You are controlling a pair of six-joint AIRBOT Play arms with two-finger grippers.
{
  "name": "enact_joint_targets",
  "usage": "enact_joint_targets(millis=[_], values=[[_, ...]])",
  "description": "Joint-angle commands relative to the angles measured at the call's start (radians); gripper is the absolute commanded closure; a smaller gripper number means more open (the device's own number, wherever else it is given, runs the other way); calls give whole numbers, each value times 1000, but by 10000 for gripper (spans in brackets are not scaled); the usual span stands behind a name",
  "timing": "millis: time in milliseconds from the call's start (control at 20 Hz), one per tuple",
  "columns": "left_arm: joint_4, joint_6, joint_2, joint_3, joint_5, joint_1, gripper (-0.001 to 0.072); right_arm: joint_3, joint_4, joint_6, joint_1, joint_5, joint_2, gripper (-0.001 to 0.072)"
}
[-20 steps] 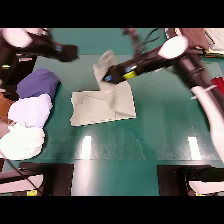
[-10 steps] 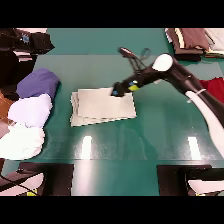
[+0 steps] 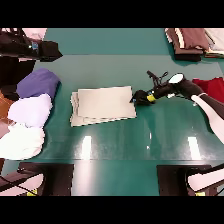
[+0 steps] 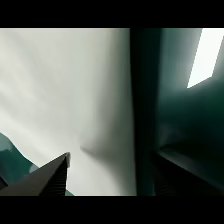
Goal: Fold the shirts.
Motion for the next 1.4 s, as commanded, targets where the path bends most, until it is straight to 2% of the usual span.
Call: enact_joint_targets(millis=[0,50,100,150,250,450,650,800,1100,1350], values=[[-8,16,-1,-8,25,-38,687,98,104,-14,61,5,-129,226],[-16,16,-1,-8,28,-45,687,138,98,-15,83,4,-154,365],[-26,15,-1,-8,32,-50,687,176,100,-16,101,5,-172,558],[-39,14,-1,-8,38,-56,687,209,99,-30,114,3,-179,643],[-55,15,-1,-8,64,-92,687,272,90,-32,108,3,-171,690],[-38,17,-1,-8,74,-207,687,332,84,6,-65,0,-63,690],[-36,19,-1,-8,122,-298,687,334,-142,108,-325,26,103,690],[-38,16,-1,-8,167,-335,687,334,-246,120,-526,39,199,690],[-50,15,-1,-8,171,-338,687,334,-247,117,-852,0,255,690],[-50,7,-1,-8,171,-338,686,336,-235,109,-915,-145,256,690]])
